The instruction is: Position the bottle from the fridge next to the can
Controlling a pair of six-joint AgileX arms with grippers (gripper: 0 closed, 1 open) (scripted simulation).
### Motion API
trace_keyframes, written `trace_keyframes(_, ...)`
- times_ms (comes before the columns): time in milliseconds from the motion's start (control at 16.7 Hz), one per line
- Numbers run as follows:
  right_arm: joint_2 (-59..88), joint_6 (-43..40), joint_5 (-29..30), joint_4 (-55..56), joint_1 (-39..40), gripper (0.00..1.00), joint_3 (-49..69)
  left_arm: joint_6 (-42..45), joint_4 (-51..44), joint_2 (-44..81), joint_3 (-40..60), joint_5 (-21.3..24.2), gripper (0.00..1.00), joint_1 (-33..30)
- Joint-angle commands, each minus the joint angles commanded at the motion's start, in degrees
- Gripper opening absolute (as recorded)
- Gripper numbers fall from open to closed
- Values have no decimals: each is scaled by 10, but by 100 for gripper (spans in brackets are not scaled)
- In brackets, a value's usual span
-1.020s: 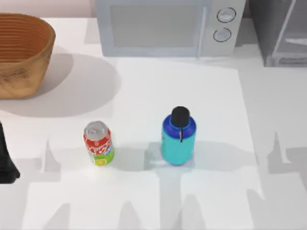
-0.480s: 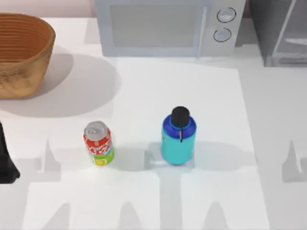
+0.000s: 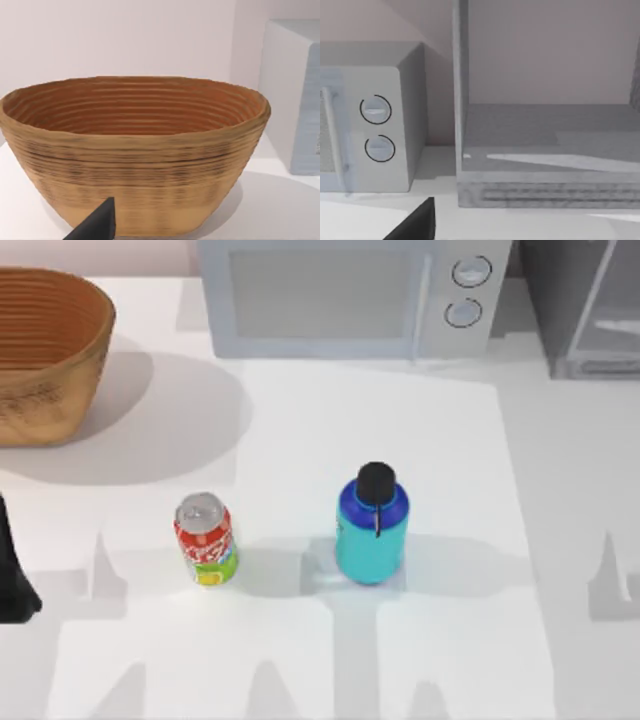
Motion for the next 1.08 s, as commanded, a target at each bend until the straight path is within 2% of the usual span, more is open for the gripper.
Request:
trace_keyframes(180, -65, -1, -1, -110, 0, 100, 53, 0, 0, 0, 0, 0, 100, 0)
trace_keyframes(720, -298, -4, -2, -575, -1, 100, 244, 0, 0, 0, 0, 0, 100, 0)
trace_keyframes(1080, -403, -6, -2, -758, -3, 100, 331, 0, 0, 0, 0, 0, 100, 0)
